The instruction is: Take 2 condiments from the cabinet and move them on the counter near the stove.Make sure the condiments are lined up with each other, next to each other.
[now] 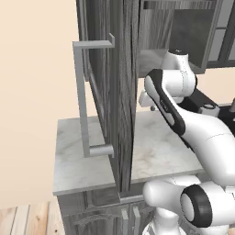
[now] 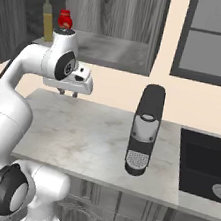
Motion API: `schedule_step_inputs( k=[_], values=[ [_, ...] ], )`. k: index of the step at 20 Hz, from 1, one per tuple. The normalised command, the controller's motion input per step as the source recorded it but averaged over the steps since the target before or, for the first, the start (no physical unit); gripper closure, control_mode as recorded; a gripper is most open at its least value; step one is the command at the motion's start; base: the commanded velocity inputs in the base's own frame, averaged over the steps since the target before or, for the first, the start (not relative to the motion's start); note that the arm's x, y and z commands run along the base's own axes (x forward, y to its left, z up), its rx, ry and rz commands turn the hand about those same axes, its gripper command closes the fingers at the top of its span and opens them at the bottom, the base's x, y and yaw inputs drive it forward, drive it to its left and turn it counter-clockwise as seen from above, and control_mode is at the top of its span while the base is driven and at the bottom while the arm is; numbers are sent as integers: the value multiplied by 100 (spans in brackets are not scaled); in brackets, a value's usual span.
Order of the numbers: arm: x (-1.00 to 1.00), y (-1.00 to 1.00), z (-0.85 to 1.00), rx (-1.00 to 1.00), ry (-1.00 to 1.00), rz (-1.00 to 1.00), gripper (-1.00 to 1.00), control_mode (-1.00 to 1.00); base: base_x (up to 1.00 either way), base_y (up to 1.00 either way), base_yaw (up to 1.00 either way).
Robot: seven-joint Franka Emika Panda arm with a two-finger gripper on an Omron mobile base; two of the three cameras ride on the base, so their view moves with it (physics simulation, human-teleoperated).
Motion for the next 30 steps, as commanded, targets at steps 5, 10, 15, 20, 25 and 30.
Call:
schedule_step_inputs(
  k=[5, 10, 15, 20, 25, 30],
  values=[
    [-4, 0, 0, 0, 0, 0, -100, -100, 0, 0, 0],
    [-25, 0, 5, 0, -4, 1, -100, -100, 0, 0, 0],
    [-45, 0, 65, 5, -26, 10, -100, -100, 0, 0, 0],
    [-20, 0, 74, 9, -23, 16, -100, -100, 0, 0, 0],
    [-10, 5, 70, 7, -18, 14, -100, -100, 0, 0, 0],
    [0, 20, 61, 3, -3, 10, -100, -100, 0, 0, 0]
  ],
)
